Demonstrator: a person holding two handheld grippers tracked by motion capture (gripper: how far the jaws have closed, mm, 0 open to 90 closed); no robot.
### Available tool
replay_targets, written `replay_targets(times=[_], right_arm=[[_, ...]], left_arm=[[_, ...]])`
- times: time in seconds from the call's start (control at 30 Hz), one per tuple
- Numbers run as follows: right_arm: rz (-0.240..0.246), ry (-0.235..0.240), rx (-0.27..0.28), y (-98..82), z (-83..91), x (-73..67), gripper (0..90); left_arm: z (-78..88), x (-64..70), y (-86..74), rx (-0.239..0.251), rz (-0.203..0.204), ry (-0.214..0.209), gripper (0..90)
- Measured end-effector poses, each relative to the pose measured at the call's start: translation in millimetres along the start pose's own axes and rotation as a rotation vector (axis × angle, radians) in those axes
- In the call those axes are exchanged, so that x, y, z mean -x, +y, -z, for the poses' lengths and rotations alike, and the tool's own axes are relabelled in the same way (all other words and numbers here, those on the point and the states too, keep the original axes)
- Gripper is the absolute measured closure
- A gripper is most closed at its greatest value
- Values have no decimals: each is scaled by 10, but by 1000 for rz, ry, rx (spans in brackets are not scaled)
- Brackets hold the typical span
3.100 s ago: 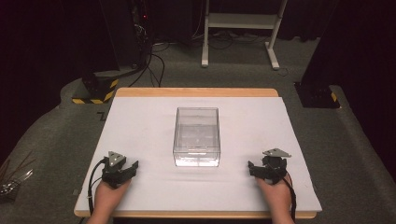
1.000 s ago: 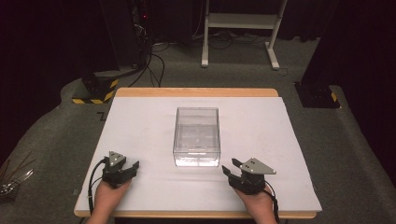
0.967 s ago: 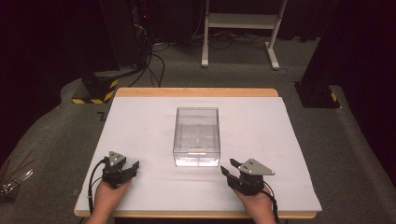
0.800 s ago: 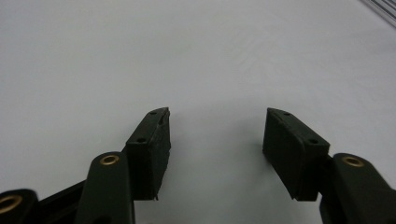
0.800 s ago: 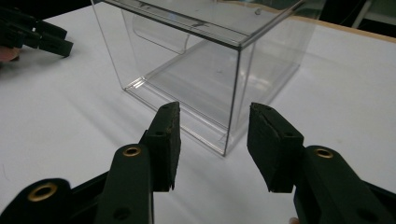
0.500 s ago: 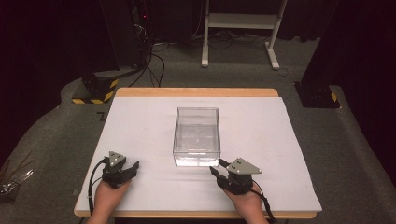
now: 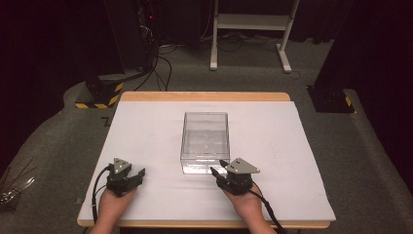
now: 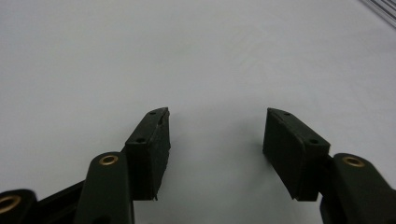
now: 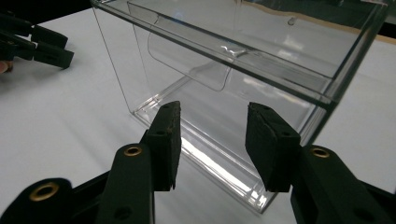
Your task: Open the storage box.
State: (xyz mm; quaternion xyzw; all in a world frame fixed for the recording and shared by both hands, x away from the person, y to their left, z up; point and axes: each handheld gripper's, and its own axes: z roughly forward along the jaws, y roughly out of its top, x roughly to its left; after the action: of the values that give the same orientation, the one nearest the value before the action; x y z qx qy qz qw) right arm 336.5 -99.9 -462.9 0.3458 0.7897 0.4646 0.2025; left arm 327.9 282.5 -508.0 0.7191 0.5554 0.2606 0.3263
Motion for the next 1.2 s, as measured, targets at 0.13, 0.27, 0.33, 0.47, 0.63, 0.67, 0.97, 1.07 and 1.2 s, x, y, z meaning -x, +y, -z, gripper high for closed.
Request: replay_targets(times=[0.13,0.27,0.33,0.47,0.63,0.67,0.97,1.07,1.2], right_arm=[[5,0,27,67,-47,-13,592],[6,11,21,99,-104,-9,607],[5,17,22,101,-113,-12,613],[-1,23,35,102,-149,-21,642],[-14,44,48,100,-163,2,688],[-14,44,48,100,-163,2,688],[-28,78,63,66,-123,44,731],[-25,85,66,57,-110,41,739],[-10,74,64,50,-88,30,737]], left_arm=[[0,-1,0,0,0,0,412],[-1,-1,0,0,0,-2,411],[-1,-2,0,0,0,-2,411],[-2,2,0,3,3,0,411],[1,-2,1,-1,-1,-2,411],[1,-2,1,-1,-1,-2,411],[-1,1,0,1,1,-1,410],[0,1,0,1,-2,2,411],[9,14,-1,8,-19,-7,483]])
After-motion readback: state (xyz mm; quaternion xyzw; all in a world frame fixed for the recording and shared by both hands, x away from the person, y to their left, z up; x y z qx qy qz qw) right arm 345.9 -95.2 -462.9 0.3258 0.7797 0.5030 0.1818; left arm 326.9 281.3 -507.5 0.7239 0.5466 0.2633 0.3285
